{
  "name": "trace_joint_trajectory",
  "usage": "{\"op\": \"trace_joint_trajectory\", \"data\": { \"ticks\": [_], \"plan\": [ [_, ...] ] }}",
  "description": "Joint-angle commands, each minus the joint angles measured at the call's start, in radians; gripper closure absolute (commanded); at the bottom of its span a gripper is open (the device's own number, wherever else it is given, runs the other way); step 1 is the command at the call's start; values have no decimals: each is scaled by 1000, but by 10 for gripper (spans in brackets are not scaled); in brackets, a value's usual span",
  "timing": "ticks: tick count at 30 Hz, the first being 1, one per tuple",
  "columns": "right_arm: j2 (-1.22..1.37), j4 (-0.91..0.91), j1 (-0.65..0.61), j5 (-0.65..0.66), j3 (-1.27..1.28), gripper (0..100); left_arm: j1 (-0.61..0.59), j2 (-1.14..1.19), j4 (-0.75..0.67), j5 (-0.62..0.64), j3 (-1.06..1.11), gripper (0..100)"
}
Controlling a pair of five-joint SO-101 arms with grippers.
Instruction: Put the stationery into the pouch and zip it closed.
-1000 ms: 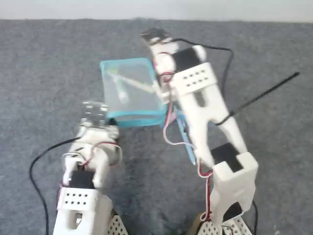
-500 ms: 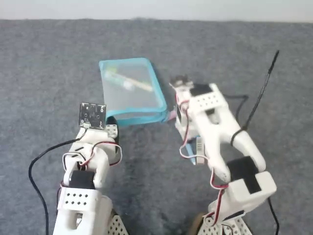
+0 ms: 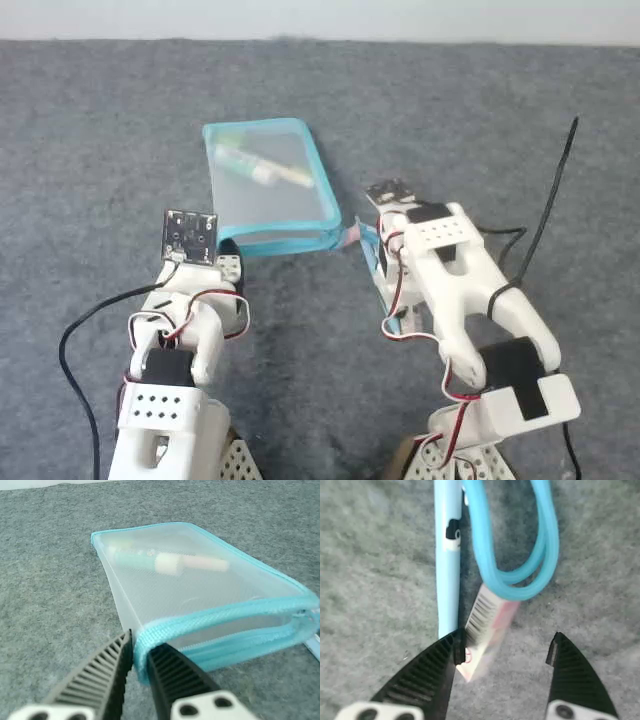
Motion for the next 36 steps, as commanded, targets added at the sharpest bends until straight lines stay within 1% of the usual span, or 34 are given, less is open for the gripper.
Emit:
{"op": "trace_joint_trajectory", "data": {
  "ticks": [1, 4, 10, 13, 14, 15, 18, 21, 29, 31, 33, 36],
  "plan": [
    [-41, -53, 12, -9, 25, 732, 9, -18, -38, -2, -21, 987],
    [-41, -74, 13, -8, 51, 742, 9, -18, -38, -2, -10, 987],
    [-41, -84, 28, -3, 55, 897, 9, -18, -38, -2, -5, 987],
    [-41, -116, 91, -2, 57, 991, 8, -18, -37, -2, -5, 987],
    [-47, -127, 119, 0, 57, 995, 9, -18, -37, -3, -5, 987],
    [-50, -136, 153, 0, 54, 982, 9, -18, -37, -3, -5, 987],
    [-50, -179, 255, 0, 28, 991, 11, -18, -37, -3, -5, 987],
    [-41, -206, 320, 0, -2, 991, 11, -18, -38, -3, -5, 987],
    [-41, -203, 328, 2, -5, 982, 11, -18, -35, -3, -5, 987],
    [-41, -177, 326, 2, -3, 950, 11, -18, -35, -3, -5, 987],
    [-47, -119, 318, 2, -3, 897, 11, -18, -35, -3, -5, 987],
    [-50, -51, 289, 41, -3, 834, 11, -18, -35, -3, -5, 987]
  ]
}}
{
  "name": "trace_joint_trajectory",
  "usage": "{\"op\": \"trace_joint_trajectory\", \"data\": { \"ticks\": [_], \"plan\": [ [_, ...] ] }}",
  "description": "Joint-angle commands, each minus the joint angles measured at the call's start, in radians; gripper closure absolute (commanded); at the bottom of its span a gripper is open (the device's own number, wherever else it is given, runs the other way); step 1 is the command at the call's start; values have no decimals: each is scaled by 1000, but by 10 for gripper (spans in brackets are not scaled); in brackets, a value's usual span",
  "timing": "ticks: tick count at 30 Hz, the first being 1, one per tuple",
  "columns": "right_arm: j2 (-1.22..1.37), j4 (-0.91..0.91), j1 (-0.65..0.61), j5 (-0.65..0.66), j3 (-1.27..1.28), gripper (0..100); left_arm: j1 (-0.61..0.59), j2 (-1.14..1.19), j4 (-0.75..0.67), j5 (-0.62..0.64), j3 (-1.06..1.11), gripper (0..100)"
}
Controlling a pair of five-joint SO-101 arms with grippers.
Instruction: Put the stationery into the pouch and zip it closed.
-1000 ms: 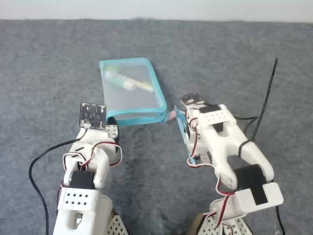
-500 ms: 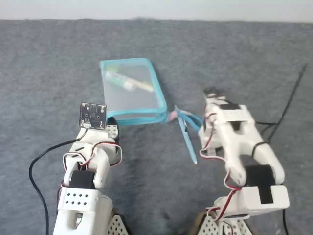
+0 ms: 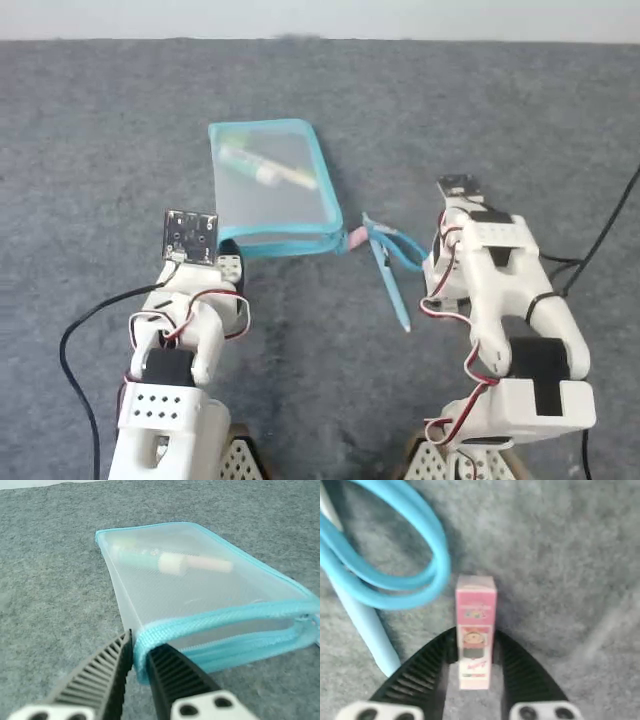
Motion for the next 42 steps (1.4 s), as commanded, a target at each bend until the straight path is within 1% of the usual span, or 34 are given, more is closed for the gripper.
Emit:
{"op": "trace_joint_trajectory", "data": {
  "ticks": [1, 9, 12, 15, 23, 26, 30, 35, 42],
  "plan": [
    [-50, 70, 1, 46, -48, 827, 9, -18, -35, -3, -5, 987],
    [-51, 77, -1, 52, -48, 835, 9, -18, -35, -3, -5, 987],
    [-53, 74, -2, 54, -48, 860, 9, -18, -37, -3, -5, 987],
    [-58, 76, -4, 54, -48, 864, 9, -18, -37, -3, -5, 987],
    [-260, 71, -5, 55, 61, 864, 9, -18, -38, -3, -5, 987],
    [-289, 71, -41, 57, 94, 864, 9, -18, -38, -3, -5, 987],
    [-254, 50, -101, 57, 106, 864, 6, -18, -37, -3, -5, 987],
    [-197, 50, -99, 57, 103, 864, 3, -18, -35, -3, -4, 987],
    [-110, -15, -99, 57, 106, 869, 6, -18, -35, -3, -4, 987]
  ]
}}
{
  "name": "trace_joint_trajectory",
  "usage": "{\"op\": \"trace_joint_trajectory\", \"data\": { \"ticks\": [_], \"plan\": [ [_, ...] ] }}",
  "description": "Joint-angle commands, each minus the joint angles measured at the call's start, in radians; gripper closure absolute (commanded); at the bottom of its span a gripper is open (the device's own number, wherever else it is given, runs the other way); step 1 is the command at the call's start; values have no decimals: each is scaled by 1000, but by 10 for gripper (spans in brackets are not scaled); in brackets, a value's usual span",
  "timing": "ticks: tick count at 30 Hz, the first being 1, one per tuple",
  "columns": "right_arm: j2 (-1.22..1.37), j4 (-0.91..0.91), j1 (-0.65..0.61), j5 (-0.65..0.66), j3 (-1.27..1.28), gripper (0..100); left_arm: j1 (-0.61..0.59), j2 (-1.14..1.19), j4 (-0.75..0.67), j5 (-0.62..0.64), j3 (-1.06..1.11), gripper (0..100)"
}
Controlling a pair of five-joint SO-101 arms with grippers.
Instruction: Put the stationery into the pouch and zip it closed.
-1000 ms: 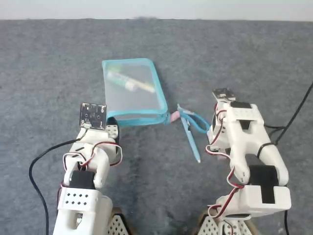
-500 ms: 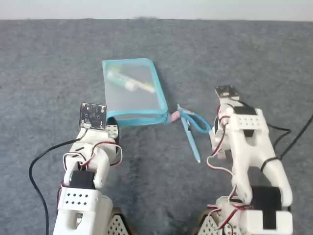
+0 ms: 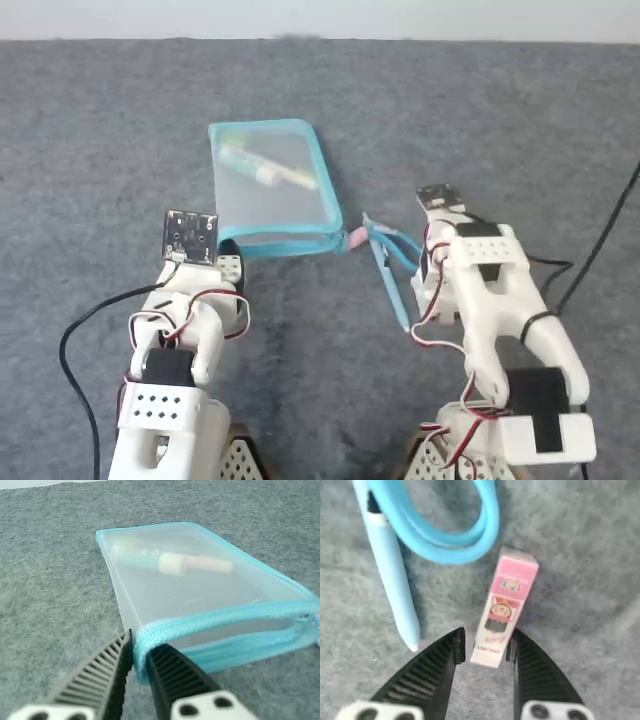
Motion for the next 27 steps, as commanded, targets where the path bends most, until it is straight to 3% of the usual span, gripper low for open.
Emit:
{"op": "trace_joint_trajectory", "data": {
  "ticks": [1, 4, 7, 12, 19, 22, 27],
  "plan": [
    [30, -24, -13, 14, -8, 869, 5, -18, -35, -3, -4, 987],
    [58, -15, -13, 15, -8, 896, 8, -18, -37, -3, -4, 987],
    [53, -15, -13, 52, -11, 996, 8, -18, -37, -3, -4, 987],
    [-42, 59, -12, 84, -12, 990, 8, -18, -38, -3, -4, 987],
    [-426, 257, -33, 160, -98, 991, 9, -15, -38, -3, -4, 987],
    [-527, 381, -137, 160, -212, 991, 26, -15, -38, -3, -4, 987],
    [-464, 507, -441, 153, -382, 991, 143, -12, -32, -83, 2, 987]
  ]
}}
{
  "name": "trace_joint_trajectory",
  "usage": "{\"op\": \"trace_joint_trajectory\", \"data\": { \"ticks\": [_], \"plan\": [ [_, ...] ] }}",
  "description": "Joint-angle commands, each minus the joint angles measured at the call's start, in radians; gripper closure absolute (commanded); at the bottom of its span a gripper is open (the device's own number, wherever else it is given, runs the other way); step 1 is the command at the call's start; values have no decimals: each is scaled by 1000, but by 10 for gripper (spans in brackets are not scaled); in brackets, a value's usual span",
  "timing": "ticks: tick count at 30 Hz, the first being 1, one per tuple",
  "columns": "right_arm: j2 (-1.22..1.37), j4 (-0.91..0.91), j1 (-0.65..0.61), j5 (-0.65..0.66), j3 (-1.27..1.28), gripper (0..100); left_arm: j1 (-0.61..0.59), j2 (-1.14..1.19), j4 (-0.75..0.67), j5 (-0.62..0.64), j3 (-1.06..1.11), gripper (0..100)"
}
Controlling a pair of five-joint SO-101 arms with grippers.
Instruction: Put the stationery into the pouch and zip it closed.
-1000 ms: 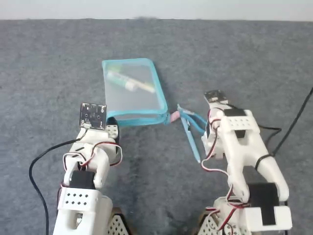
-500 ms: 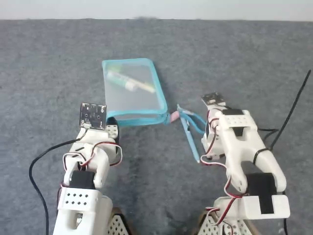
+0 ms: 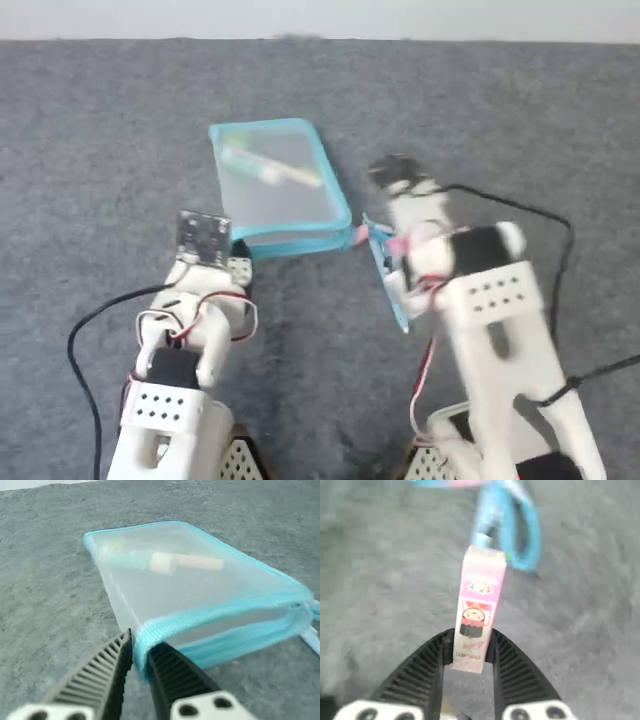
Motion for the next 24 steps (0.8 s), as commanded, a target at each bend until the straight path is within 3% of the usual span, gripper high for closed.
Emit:
{"op": "trace_joint_trajectory", "data": {
  "ticks": [1, 6, 15, 24],
  "plan": [
    [36, 54, -209, 8, -141, 991, 107, -14, -32, -75, 8, 987],
    [223, 42, -311, 8, -236, 991, 196, -18, -31, -120, 22, 987],
    [469, 21, -285, 5, -356, 991, 199, -20, -21, -117, 16, 987],
    [536, -74, -203, -124, -397, 991, 206, -20, -18, -120, 16, 987]
  ]
}}
